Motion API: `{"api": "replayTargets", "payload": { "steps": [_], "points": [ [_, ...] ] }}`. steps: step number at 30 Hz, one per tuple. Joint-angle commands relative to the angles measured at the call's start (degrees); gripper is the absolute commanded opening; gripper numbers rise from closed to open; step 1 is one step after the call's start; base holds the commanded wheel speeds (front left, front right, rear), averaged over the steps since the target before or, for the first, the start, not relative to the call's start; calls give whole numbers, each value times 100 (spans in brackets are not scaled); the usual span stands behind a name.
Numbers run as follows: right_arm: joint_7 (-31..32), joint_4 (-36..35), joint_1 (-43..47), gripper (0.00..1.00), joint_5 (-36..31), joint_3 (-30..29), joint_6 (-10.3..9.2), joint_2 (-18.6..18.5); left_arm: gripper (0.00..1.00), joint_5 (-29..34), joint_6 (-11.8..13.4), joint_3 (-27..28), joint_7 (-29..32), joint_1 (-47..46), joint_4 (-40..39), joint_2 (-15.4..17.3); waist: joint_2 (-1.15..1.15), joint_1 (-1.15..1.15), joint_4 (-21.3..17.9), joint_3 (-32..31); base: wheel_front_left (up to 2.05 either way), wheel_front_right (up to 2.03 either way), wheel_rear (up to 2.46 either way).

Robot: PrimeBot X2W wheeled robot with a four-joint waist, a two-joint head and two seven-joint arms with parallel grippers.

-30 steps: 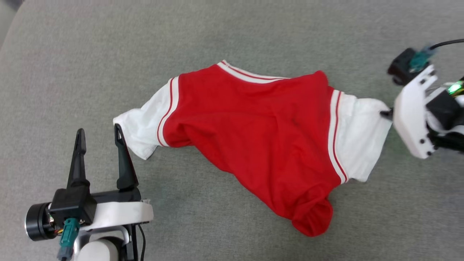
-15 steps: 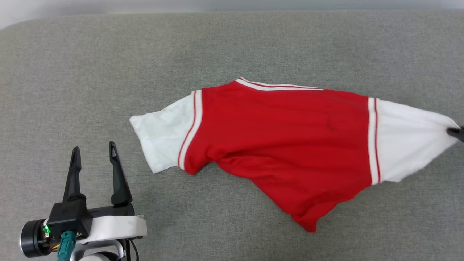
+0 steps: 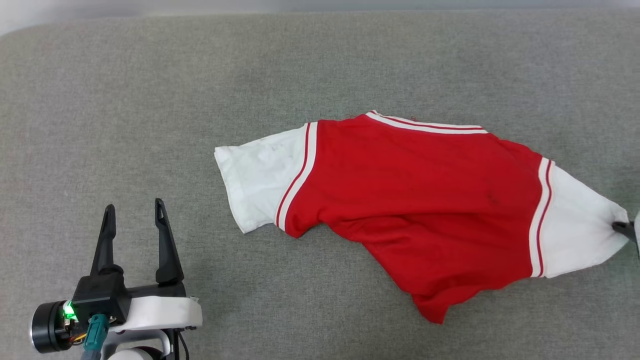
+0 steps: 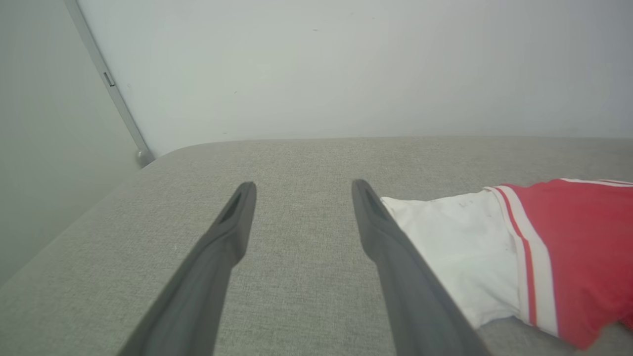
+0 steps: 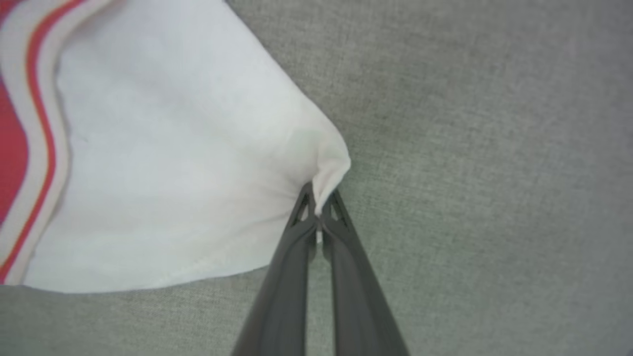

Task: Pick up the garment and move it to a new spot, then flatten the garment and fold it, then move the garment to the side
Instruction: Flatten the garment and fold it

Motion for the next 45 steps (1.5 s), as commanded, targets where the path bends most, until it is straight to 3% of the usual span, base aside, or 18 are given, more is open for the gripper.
{"api": "replayTargets", "payload": {
  "steps": [1, 10, 17, 21, 30, 35, 41, 45],
  "points": [
    [-182, 11, -15, 100, -131, -55, -2, 143, 100, 28, -32, 45, -14, -23, 47, 28, 0, 0, -71, -117, 0, 0, 0],
    [-1806, -345, -252, 100, -1054, -684, -3, 238, 100, 4, -285, 176, -14, -301, 308, 327, 0, 0, -293, -485, 0, 0, 0],
    [-3536, -473, 54, 100, -2258, -1786, -3, 928, 100, -58, -714, 222, 27, -997, 804, 860, 0, 0, -437, -535, 0, 0, 0],
    [-4305, -591, 358, 100, -3158, -2719, -3, 1468, 100, -249, -998, 280, 490, -1639, 1027, 1235, 0, 0, -503, -489, 0, 0, 0],
    [-4603, -1934, 1623, 100, -4723, -4483, -3, 2876, 100, -875, -1318, -190, 2359, -2726, 1091, 2032, 0, 0, -634, -402, 0, 0, 0],
    [-4608, -2531, 2087, 100, -4975, -4782, -3, 3270, 100, -1462, -1345, -1240, 3608, -3360, 1225, 2755, 0, 0, -728, -301, 0, 0, 0],
    [-4610, -2961, 2330, 100, -5146, -4821, -3, 3450, 100, -2556, -1344, -2580, 5050, -4162, 1369, 3544, 0, 0, -862, -112, 0, 0, 0],
    [-4611, -3132, 2260, 100, -5134, -4822, -3, 3515, 100, -3339, -1344, -3201, 5929, -4635, 1587, 3749, 0, 0, -963, 44, 0, 0, 0]
  ]
}}
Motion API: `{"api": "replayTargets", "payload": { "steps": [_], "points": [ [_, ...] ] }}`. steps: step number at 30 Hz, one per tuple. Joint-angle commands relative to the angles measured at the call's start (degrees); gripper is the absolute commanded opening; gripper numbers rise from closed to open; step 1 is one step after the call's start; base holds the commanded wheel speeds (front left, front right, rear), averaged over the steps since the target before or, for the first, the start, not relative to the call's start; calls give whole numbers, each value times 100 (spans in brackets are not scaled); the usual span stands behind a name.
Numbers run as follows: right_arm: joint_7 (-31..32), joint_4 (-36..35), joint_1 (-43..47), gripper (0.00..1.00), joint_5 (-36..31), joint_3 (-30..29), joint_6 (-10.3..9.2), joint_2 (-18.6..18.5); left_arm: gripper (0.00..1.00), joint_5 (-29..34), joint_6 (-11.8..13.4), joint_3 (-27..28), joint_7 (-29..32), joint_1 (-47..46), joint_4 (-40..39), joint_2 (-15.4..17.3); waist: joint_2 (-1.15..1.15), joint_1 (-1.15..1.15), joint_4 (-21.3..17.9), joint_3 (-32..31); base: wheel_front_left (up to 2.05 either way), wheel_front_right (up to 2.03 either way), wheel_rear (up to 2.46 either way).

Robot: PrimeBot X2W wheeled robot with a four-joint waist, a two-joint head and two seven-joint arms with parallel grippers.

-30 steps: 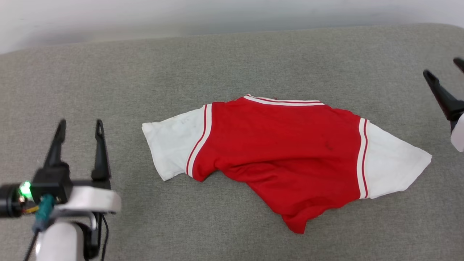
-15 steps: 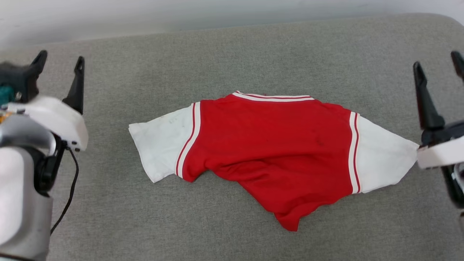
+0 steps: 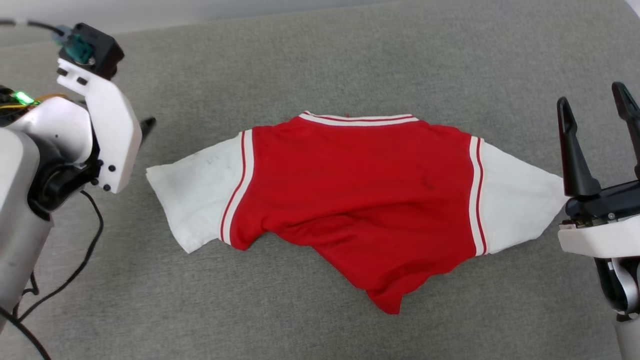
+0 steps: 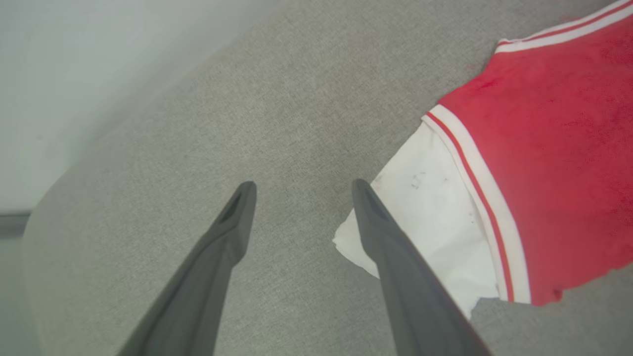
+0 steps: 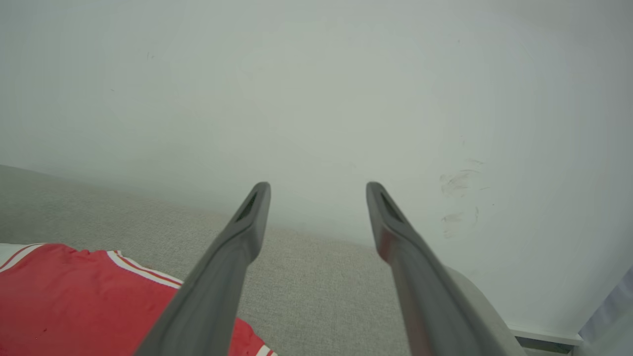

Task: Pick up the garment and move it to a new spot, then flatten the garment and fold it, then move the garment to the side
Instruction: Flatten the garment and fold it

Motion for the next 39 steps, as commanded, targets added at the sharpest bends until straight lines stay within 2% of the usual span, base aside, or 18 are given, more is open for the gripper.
{"api": "replayTargets", "payload": {
  "steps": [1, 11, 16, 22, 23, 24, 29, 33, 36, 39],
  "points": [
    [-9, -57, -68, 100, 20, 6, -4, 38, 100, -185, 2, -101, 187, -118, 61, 10, 0, 0, -78, 102, 0, 0, 0],
    [-9, -148, -270, 100, -3, 174, -4, 116, 100, -924, 2, -1409, 1548, -989, 467, 323, 0, 0, -317, 606, 0, 0, 0],
    [-9, -123, -389, 100, -13, 288, -4, 147, 100, -1108, 1, -2041, 1804, -1062, 603, 514, 0, 0, -448, 767, 0, 0, 0],
    [-10, -33, -487, 100, 8, 311, -4, 125, 100, -1286, 0, -2789, 1699, -877, 713, 580, 0, 0, -497, 824, 0, 0, 0],
    [-10, -10, -496, 100, 15, 296, -4, 108, 45, -1318, -1, -2857, 1635, -888, 723, 576, 0, 0, -484, 814, 0, 0, 0],
    [-10, 19, -492, 100, 20, 283, -4, 92, 0, -1361, 0, -2906, 1567, -919, 745, 563, 0, 0, -466, 795, 0, 0, 0],
    [-10, 157, -649, 100, -31, 208, -4, -108, 0, -1489, 1, -2951, 1100, -1272, 736, 636, 0, 0, -352, 606, 0, 0, 0],
    [23, 366, -835, 100, -12, 161, -4, -473, 0, -1555, 1, -3061, 731, -1513, 469, 791, 0, 0, -219, 404, 0, 0, 0],
    [535, 447, -1042, 100, 186, 370, -4, -856, 0, -1673, 1, -3100, 470, -1560, 249, 932, 0, 0, -115, 282, 0, 0, 0],
    [1343, 390, -1244, 100, 506, 643, -4, -1338, 0, -1732, 1, -3147, 261, -1596, -2, 1093, 0, 0, -15, 215, 0, 0, 0]
  ]
}}
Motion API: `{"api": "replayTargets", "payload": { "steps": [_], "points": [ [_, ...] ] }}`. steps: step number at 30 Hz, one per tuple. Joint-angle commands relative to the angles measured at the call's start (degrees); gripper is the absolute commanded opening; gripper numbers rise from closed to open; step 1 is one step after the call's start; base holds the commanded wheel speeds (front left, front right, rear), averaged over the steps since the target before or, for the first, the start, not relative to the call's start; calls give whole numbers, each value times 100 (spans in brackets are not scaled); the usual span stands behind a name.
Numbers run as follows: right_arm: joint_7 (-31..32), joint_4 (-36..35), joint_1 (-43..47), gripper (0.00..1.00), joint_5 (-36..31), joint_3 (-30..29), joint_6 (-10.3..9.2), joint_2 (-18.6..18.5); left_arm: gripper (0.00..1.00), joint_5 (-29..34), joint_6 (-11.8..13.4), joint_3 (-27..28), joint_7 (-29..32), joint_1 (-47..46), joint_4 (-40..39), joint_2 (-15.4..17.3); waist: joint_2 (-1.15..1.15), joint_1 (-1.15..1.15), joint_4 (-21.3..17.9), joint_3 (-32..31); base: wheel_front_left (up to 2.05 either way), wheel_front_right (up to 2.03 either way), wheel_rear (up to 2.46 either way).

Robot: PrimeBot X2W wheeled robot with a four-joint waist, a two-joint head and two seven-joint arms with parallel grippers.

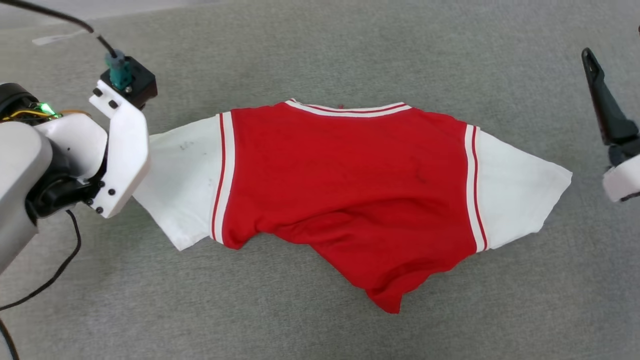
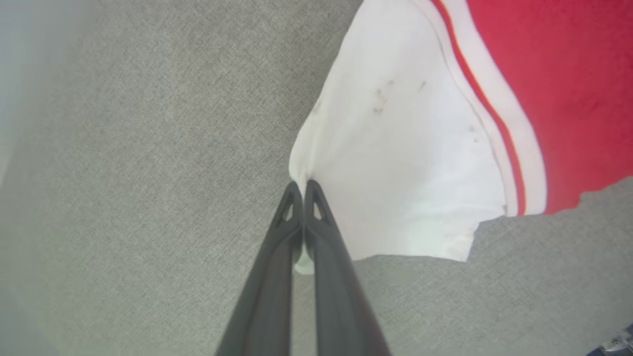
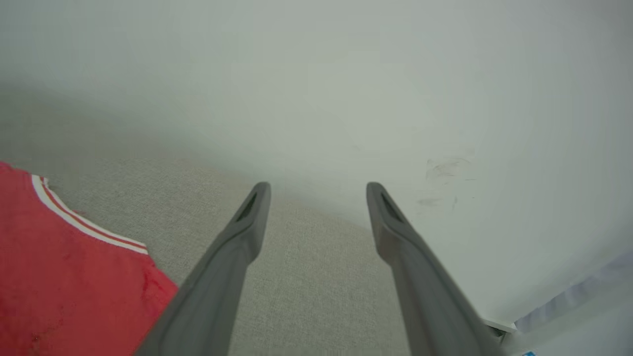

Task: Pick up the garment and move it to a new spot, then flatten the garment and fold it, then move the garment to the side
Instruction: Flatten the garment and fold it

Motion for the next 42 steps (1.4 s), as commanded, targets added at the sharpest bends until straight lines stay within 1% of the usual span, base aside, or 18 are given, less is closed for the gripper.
{"api": "replayTargets", "payload": {
  "steps": [1, 3, 4, 8, 11, 13, 15, 17, 19, 21, 25, 28, 30, 33, 34, 35, 38, 42],
  "points": [
    [445, -20, -133, 100, 235, 177, -4, -271, 0, -48, 1, -27, -92, -51, -107, 76, 0, 0, 108, -69, 0, 0, 0],
    [1257, 18, -226, 100, 715, 479, -4, -630, 0, -79, 1, -58, -165, -27, -241, 163, 0, 0, 180, -80, 0, 0, 0],
    [1257, 18, -226, 100, 715, 479, -4, -630, 0, -79, 1, -58, -165, -27, -241, 163, 0, 0, 180, -80, 0, 0, 0],
    [2992, -33, -439, 100, 1812, 1057, -4, -1450, 0, -32, 1, -121, -296, 1, -433, 171, 0, 0, 333, -47, 0, 0, 0],
    [3966, -72, -639, 100, 2509, 1432, -4, -1983, 0, 16, 1, -147, -367, -42, -510, 84, 0, 0, 431, 31, 0, 0, 0],
    [4472, -34, -774, 100, 3006, 1616, -4, -2152, 0, 31, 1, -156, -408, -98, -552, 35, 0, 0, 485, 95, 0, 0, 0],
    [4985, 189, -889, 100, 3408, 1680, -4, -2235, 0, 44, 1, -152, -444, -137, -572, -9, 0, 0, 524, 167, 0, 0, 0],
    [5426, 405, -1015, 100, 3686, 1737, -4, -2220, 0, 61, 1, -153, -463, -194, -592, -67, 0, 0, 573, 244, 0, 0, 0],
    [5743, 598, -1099, 100, 3802, 1820, -4, -2152, 0, 71, 1, -151, -479, -255, -592, -93, 0, 0, 615, 327, 0, 0, 0],
    [5939, 800, -1171, 100, 3969, 1830, -4, -1979, 0, 84, 1, -145, -499, -323, -595, -114, 0, 0, 642, 415, 0, 0, 0],
    [6047, 1184, -1279, 100, 3929, 1892, -4, -1724, 0, 110, 1, -171, -546, -442, -576, -188, 0, 0, 706, 560, 0, 0, 0],
    [6104, 1422, -1211, 100, 3827, 2103, -4, -1589, 0, 63, 1, -173, -598, -486, -528, -243, 0, 0, 728, 642, 0, 0, 0],
    [6123, 1618, -1089, 100, 3801, 2288, -3, -1433, 0, 38, 1, -187, -635, -509, -482, -260, 0, 0, 734, 677, 0, 0, 0],
    [6065, 1788, -922, 100, 3887, 2479, -4, -1263, 0, 6, 1, -234, -693, -503, -414, -267, 0, 0, 739, 688, 0, 0, 0],
    [5996, 1807, -930, 37, 3919, 2499, -3, -1210, 0, -1, 1, -249, -717, -491, -387, -268, 0, 0, 727, 673, 0, 0, 0],
    [5907, 1811, -960, 0, 3950, 2511, -3, -1179, 0, -9, 1, -268, -742, -472, -352, -263, 0, 0, 712, 645, 0, 0, 0],
    [5580, 1819, -1204, 0, 3908, 2472, -3, -1262, 0, 61, 1, -285, -929, -428, -238, -231, 0, 0, 661, 482, 0, 0, 0],
    [5099, 1750, -1499, 0, 4074, 2222, -3, -1367, 0, 122, 1, -258, -1287, -389, -104, -261, 0, 0, 612, 162, 0, 0, 0]
  ]
}}
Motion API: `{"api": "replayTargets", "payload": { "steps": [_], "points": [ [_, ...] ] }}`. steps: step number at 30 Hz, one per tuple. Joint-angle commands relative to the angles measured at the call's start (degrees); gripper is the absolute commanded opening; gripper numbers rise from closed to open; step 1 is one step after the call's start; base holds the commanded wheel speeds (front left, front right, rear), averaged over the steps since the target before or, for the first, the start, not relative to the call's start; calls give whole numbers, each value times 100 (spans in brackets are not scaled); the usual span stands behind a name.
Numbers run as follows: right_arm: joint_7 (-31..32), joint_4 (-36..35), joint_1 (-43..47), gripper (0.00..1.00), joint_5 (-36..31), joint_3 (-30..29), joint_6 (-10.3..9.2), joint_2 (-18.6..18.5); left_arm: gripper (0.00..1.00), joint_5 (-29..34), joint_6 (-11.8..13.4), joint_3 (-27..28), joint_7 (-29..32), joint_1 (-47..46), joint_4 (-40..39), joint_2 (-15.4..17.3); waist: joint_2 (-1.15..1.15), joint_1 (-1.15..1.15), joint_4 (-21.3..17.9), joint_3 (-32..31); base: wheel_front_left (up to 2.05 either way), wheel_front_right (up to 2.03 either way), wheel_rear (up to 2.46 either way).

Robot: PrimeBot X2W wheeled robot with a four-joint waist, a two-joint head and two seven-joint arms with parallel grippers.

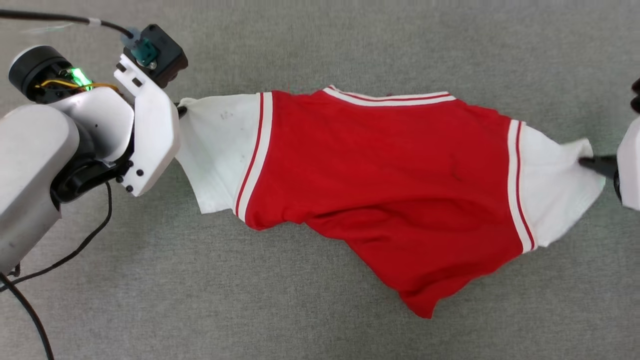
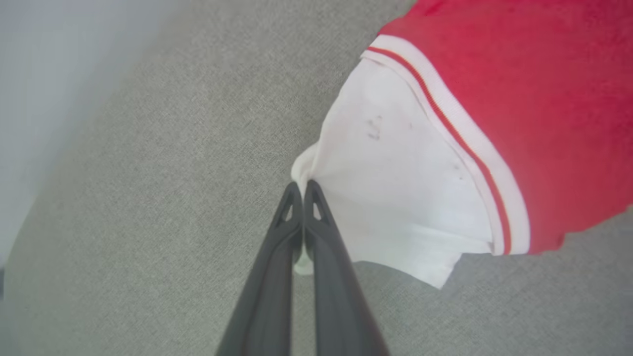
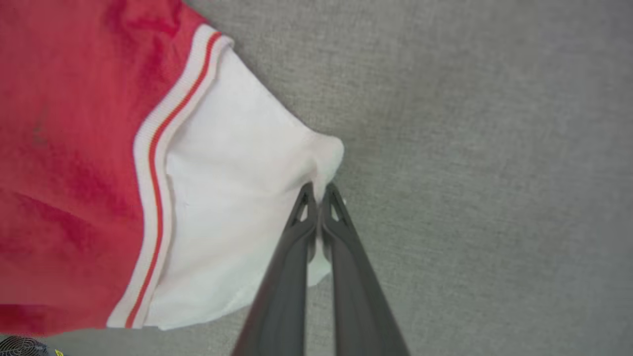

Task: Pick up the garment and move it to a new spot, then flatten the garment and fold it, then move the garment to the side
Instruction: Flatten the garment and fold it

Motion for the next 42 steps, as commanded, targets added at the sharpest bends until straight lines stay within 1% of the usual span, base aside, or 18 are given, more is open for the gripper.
{"api": "replayTargets", "payload": {
  "steps": [1, 6, 9, 15, 18, 22, 25, 29, 32, 36, 38, 39, 42],
  "points": [
    [-115, -61, -126, 0, 28, -37, -2, -33, 0, 44, 1, 9, -95, 48, 38, 17, 0, 0, -44, -228, 0, 0, 0],
    [-630, -458, -131, 0, 259, -138, -2, -238, 0, 28, 1, 161, -597, 52, 11, 92, 0, 0, -72, -580, 0, 0, 0],
    [-925, -741, -214, 0, 371, -271, -2, -376, 0, 181, 69, 270, -901, -54, -64, 197, 0, 0, -92, -722, 0, 0, 0],
    [-1442, -1276, -466, 0, 197, -323, -2, -616, 0, 375, 243, 547, -1304, -306, -302, 322, 0, 0, -105, -905, 0, 0, 0],
    [-1659, -1421, -731, 0, 194, -431, -2, -583, 0, 468, 311, 690, -1453, -527, -402, 292, 0, 0, -97, -948, 0, 0, 0],
    [-1897, -1512, -1201, 0, -210, -341, -2, -626, 0, 650, 403, 852, -1661, -863, -399, 140, 0, 0, -67, -962, 0, 0, 0],
    [-1982, -1468, -1685, 0, -458, -231, -2, -522, 0, 735, 433, 966, -1788, -1141, -236, -32, 0, 0, -36, -903, 0, 0, 0],
    [-2140, -1274, -2465, 0, -889, -25, -3, -364, 0, 828, 382, 1065, -1904, -1576, 110, -331, 0, 0, -5, -709, 0, 0, 0],
    [-2270, -988, -3091, 0, -1232, 194, -3, -220, 0, 941, 343, 1135, -2013, -1966, 401, -522, 0, 0, 7, -523, 0, 0, 0],
    [-2491, -463, -3902, 0, -1559, 332, -3, 20, 0, 1088, 301, 1232, -2178, -2493, 804, -761, 0, 0, 25, -233, 0, 0, 0],
    [-2638, -195, -4311, 0, -1703, 377, -3, 137, 0, 1162, 300, 1320, -2283, -2773, 1049, -856, 0, 0, 29, -82, 0, 0, 0],
    [-2638, -195, -4311, 0, -1703, 377, -3, 137, 0, 1162, 300, 1320, -2283, -2773, 1049, -856, 0, 0, 29, -82, 0, 0, 0],
    [-2966, 227, -4861, 0, -1947, 357, -3, 332, 0, 1242, 277, 1412, -2439, -3180, 1405, -1001, 0, 0, 7, 124, 0, 0, 0]
  ]
}}
